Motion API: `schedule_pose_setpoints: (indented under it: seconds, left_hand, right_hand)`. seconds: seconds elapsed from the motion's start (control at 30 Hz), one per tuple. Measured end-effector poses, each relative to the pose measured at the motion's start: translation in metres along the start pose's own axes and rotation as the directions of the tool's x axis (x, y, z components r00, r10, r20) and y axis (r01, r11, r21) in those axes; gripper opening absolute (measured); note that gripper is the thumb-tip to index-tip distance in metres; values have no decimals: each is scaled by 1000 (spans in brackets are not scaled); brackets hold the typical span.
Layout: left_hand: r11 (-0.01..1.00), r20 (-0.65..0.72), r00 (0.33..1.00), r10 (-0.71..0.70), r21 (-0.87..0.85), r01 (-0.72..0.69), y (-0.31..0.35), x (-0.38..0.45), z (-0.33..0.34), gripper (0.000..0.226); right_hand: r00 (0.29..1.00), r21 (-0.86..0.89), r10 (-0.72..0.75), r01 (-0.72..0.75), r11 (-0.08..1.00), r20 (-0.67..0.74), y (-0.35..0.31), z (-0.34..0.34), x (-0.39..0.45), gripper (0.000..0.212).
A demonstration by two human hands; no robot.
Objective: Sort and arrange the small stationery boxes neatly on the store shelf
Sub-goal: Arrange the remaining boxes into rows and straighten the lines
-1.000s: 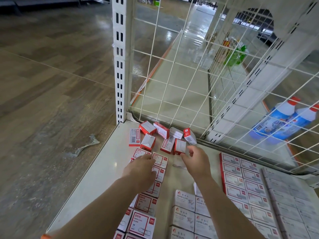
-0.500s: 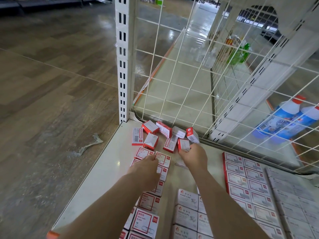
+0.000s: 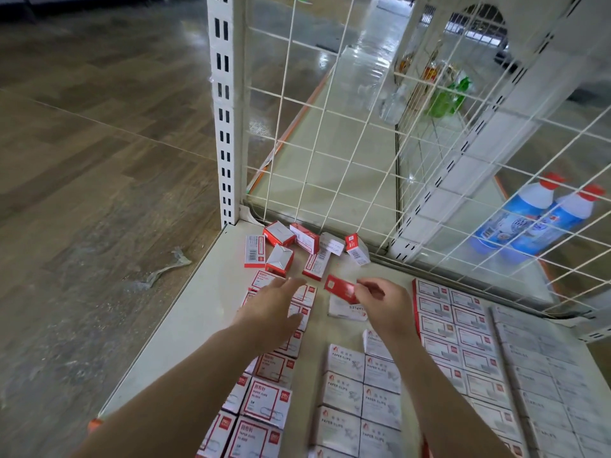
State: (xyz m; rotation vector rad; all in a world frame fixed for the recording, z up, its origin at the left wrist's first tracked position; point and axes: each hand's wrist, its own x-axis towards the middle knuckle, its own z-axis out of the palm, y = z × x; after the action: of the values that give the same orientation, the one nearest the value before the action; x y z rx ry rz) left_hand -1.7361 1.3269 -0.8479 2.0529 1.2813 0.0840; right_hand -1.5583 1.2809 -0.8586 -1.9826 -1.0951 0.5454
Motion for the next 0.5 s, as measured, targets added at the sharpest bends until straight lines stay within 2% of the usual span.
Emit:
schedule_pose_setpoints:
  seconds: [0.13, 0.33, 0.5]
  left_hand:
    - [997, -19, 997, 74, 25, -73, 11, -4, -1, 65]
    - [986, -97, 982, 162, -35, -166, 23, -12, -4, 31]
    - [983, -47, 993, 106, -144, -112, 27, -14, -4, 28]
  right_hand:
    - [994, 18, 6, -8, 1000, 112, -5, -10, -14, 15]
    - [975, 243, 149, -187, 952, 166, -12, -16, -28, 21]
    - [958, 301, 181, -245, 922, 223, -18, -21, -33, 25]
